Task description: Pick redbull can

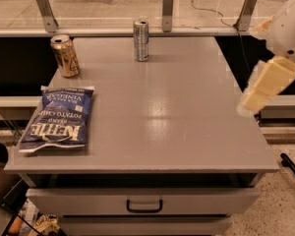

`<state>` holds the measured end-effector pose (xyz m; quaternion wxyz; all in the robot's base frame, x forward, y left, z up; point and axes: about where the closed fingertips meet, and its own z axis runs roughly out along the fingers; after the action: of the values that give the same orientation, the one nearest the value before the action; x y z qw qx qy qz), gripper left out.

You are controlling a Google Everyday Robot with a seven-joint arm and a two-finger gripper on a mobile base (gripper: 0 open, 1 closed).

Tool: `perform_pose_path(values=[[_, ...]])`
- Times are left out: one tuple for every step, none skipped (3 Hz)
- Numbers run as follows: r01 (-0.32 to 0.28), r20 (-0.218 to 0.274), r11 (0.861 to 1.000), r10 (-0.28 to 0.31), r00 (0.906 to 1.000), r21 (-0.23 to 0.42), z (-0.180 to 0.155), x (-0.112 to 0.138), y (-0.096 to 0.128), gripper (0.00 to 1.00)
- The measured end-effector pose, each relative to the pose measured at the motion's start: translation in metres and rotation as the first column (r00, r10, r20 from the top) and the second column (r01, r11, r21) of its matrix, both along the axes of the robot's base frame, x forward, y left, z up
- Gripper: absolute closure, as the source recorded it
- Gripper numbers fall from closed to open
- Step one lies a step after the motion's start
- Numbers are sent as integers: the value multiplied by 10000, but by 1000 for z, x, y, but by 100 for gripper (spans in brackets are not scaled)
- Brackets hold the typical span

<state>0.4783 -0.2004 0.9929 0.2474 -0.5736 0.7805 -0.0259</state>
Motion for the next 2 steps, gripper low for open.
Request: perform_pose_path(values=[[56,727,9714,-236,9971,2373,-12,59,13,0],[-207,1618,9064,-528,9854,4218,-6,106,25,0]])
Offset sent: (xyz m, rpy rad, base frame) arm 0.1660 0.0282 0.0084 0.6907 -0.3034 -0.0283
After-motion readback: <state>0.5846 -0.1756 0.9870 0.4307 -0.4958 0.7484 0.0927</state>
